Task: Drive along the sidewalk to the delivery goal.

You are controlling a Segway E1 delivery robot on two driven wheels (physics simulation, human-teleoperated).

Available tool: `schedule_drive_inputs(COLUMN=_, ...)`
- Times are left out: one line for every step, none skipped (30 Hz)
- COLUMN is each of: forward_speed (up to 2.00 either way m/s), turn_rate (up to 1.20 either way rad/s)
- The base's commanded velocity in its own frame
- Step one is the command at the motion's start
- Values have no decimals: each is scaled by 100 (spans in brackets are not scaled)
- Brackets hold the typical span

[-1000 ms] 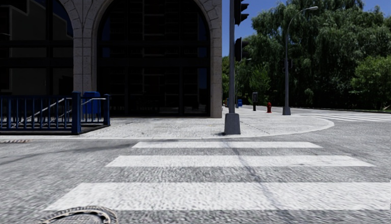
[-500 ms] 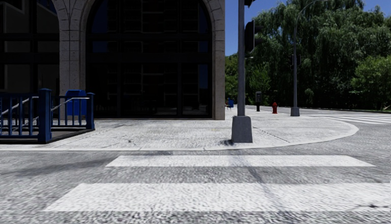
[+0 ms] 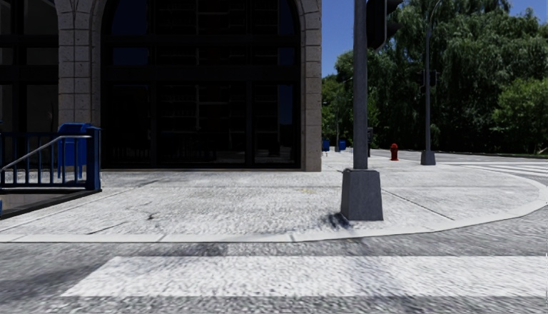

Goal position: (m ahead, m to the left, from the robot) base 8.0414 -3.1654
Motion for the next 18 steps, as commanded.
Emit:
schedule_drive_inputs(forward_speed=200, turn_rate=0)
schedule_drive_inputs(forward_speed=200, turn_rate=0)
schedule_drive_inputs(forward_speed=200, turn_rate=0)
schedule_drive_inputs(forward_speed=200, turn_rate=0)
schedule_drive_inputs(forward_speed=200, turn_rate=0)
schedule_drive_inputs(forward_speed=200, turn_rate=0)
schedule_drive_inputs(forward_speed=200, turn_rate=0)
schedule_drive_inputs(forward_speed=200, turn_rate=0)
schedule_drive_inputs(forward_speed=200, turn_rate=0)
schedule_drive_inputs(forward_speed=200, turn_rate=0)
schedule_drive_inputs(forward_speed=200, turn_rate=0)
schedule_drive_inputs(forward_speed=200, turn_rate=0)
schedule_drive_inputs(forward_speed=200, turn_rate=0)
schedule_drive_inputs(forward_speed=200, turn_rate=0)
schedule_drive_inputs(forward_speed=196, turn_rate=0)
schedule_drive_inputs(forward_speed=192, turn_rate=0)
schedule_drive_inputs(forward_speed=185, turn_rate=0)
schedule_drive_inputs(forward_speed=180, turn_rate=0)
